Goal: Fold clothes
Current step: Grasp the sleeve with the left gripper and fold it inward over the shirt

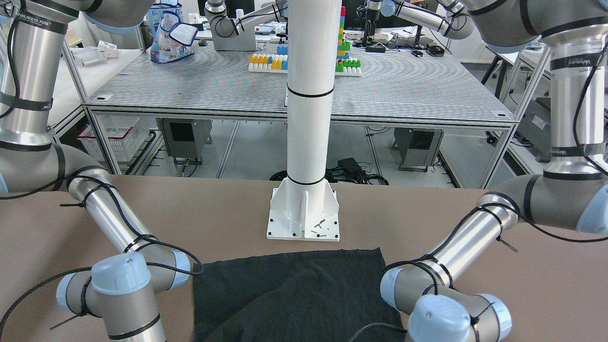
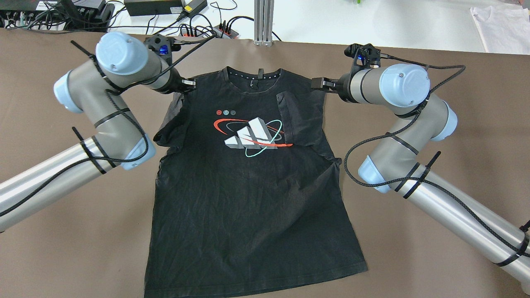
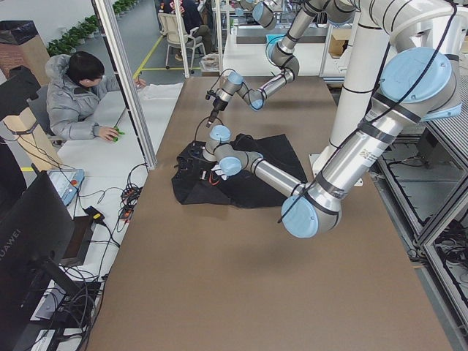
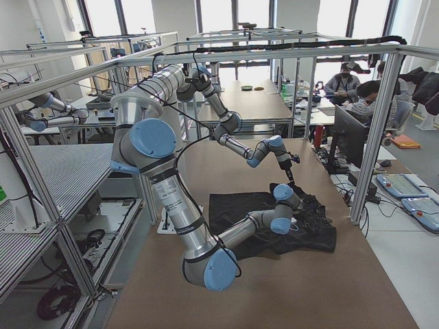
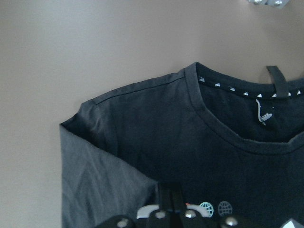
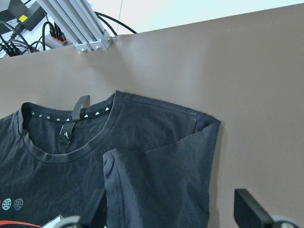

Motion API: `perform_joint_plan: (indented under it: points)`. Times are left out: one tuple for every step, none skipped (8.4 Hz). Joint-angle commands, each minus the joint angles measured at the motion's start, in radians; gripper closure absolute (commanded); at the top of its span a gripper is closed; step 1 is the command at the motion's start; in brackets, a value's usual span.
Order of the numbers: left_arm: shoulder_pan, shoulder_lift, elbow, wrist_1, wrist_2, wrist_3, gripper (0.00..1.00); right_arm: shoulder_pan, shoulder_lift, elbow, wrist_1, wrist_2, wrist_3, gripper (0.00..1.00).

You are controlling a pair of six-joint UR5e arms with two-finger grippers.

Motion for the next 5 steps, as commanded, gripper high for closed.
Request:
perform_joint_plan:
  points:
    - [0.039, -0.16, 0.221, -0.012, 0.101, -0.039, 1.0, -0.001, -0.006, 0.0, 0.002, 0.0, 0.0, 0.06]
    - [0.051, -0.162, 0.223, -0.024, 0.104, -0.041, 1.0, -0.001, -0.006, 0.0, 0.002, 0.0, 0.0, 0.06]
    - [0.063, -0.165, 0.223, -0.027, 0.107, -0.041, 1.0, -0.001, -0.008, 0.0, 0.002, -0.002, -0.001, 0.06]
    - [0.069, -0.167, 0.223, -0.027, 0.118, -0.041, 1.0, -0.001, -0.009, -0.001, 0.002, -0.002, -0.001, 0.06]
    - [0.069, -0.167, 0.223, -0.027, 0.118, -0.041, 1.0, -0.001, -0.015, -0.001, 0.002, -0.002, -0.001, 0.06]
